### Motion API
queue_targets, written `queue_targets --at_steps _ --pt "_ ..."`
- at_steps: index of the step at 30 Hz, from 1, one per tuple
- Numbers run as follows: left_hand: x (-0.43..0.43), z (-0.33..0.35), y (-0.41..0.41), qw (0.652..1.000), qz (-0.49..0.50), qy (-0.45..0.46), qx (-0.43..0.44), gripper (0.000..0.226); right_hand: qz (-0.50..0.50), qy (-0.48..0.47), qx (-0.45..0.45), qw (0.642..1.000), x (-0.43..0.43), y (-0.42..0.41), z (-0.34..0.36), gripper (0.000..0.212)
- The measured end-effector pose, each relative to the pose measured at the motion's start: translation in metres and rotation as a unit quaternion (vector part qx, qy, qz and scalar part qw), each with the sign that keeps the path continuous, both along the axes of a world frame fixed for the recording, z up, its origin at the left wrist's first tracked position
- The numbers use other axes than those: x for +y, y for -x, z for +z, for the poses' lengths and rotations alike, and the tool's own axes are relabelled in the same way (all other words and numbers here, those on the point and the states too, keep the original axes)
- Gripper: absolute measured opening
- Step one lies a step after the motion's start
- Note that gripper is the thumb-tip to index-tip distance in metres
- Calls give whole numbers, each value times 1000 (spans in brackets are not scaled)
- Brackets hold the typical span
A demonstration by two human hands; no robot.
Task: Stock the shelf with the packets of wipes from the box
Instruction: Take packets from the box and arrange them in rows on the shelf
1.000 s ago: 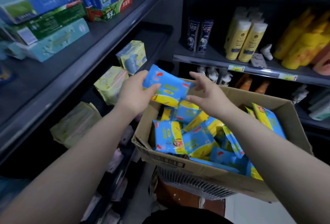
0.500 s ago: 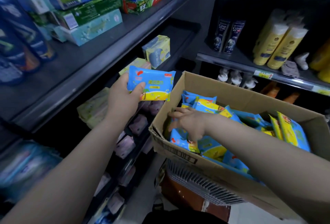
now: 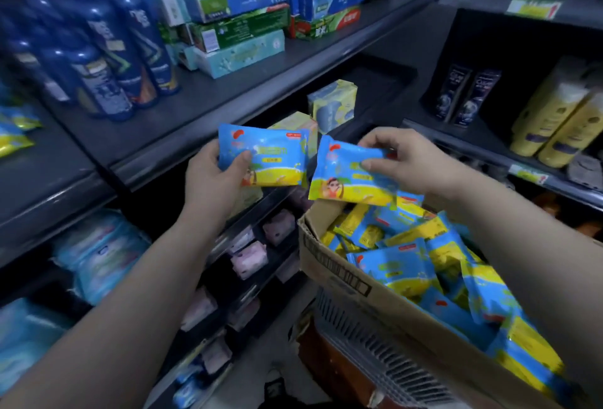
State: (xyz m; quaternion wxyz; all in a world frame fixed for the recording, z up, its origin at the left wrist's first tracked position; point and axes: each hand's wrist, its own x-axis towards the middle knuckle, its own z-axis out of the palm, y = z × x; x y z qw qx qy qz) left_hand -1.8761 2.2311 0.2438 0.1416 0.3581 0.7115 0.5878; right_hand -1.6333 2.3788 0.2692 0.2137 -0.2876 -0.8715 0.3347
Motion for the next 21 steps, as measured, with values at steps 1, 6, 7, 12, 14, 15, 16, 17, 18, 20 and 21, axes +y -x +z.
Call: queue_targets --at_steps 1,6,7,12,14,15,16,17,18,20,21 --pt "-7 3 2 1000 10 -13 -3 12 8 3 15 1000 -2 7 8 14" --pt "-53 29 21 997 48 -63 -24 14 66 -10 47 997 -24 63 39 23" --pt "-64 35 27 995 58 -73 -24 14 78 -18 46 996 -29 77 44 23" --pt "-125 59 73 988 126 -84 5 18 136 -41 43 989 -64 149 61 11" --pt "-150 65 96 985 147 -85 24 16 157 -63 43 985 -79 180 67 8" --pt "-162 69 107 983 160 -79 38 15 167 -72 51 982 -89 196 71 8" --pt "-176 71 120 981 174 -73 49 13 174 -76 63 980 -98 213 74 8" --pt "-189 73 134 979 186 -68 57 12 181 -76 74 978 -107 230 77 8" --pt "-202 75 148 976 200 -60 60 12 187 -74 83 976 -116 248 80 9" --pt "-227 77 176 969 232 -53 66 15 203 -81 89 972 -131 284 84 12" --pt "-239 78 191 965 247 -52 68 15 211 -92 87 969 -139 302 85 13"
